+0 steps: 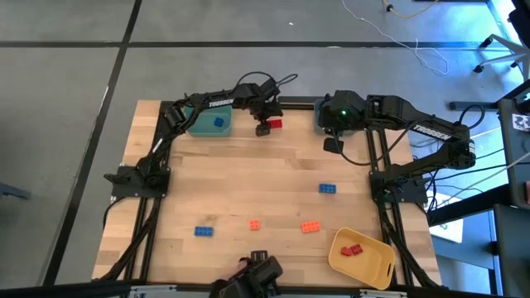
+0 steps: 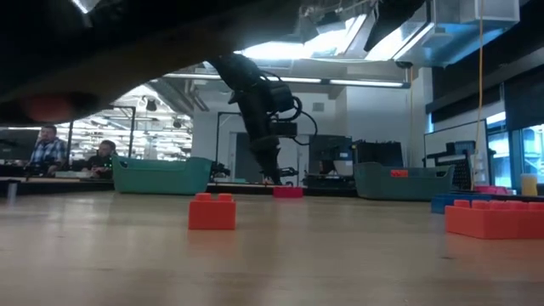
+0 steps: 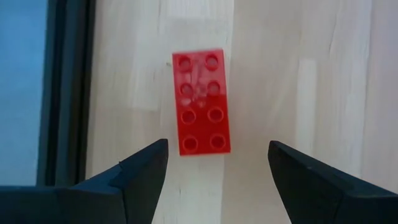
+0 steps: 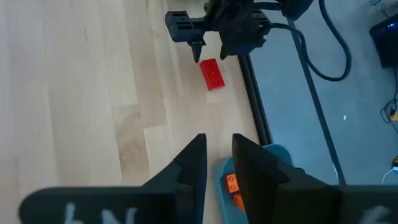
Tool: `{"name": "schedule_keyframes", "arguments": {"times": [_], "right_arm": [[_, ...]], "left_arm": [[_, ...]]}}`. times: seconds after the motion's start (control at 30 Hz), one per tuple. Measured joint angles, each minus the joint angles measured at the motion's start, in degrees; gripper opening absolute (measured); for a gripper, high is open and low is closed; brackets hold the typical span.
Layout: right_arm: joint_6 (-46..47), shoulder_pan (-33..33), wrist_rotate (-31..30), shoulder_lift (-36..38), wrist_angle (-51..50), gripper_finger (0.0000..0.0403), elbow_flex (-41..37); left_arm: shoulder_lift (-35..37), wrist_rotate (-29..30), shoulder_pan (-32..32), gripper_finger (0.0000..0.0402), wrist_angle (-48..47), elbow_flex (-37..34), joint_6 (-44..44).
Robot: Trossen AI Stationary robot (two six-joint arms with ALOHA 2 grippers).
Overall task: Sort & place blocks by color
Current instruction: Put the red game piece into the yellow bin
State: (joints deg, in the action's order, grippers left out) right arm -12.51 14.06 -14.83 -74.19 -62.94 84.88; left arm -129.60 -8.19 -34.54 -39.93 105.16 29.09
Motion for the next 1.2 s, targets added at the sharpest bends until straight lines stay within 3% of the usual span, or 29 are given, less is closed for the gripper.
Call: {"name": "schedule_keyframes", "arguments": {"times": [0.23,0.53,0.67,0.9,1.03,1.2], "right_arm": [[0.1,0.0,0.1,0.0,-0.1,0.0078,0.0],[0.5,0.0,0.1,0.0,-0.1,0.0078,0.0],[0.5,0.0,0.1,0.0,-0.1,0.0078,0.0],[0.5,0.0,0.1,0.0,-0.1,0.0078,0.0],[0.5,0.0,0.1,0.0,-0.1,0.0078,0.0],[0.5,0.0,2.0,0.0,-0.1,0.0078,0.0]], "left_arm": [[-0.2,1.6,-0.1,0.027,-1.9,0.3,-0.5],[-0.2,0.4,0.5,0.027,-7.6,9.7,-10.3],[-0.2,-0.3,1.2,0.027,-7.8,10.5,-14.8],[-4.3,2.9,4.0,0.027,-7.2,10.8,-15.5],[-7.1,7.4,4.8,0.027,-7.8,14.1,-14.4],[-9.1,7.6,5.0,0.027,-10.4,19.1,-12.1]]}}
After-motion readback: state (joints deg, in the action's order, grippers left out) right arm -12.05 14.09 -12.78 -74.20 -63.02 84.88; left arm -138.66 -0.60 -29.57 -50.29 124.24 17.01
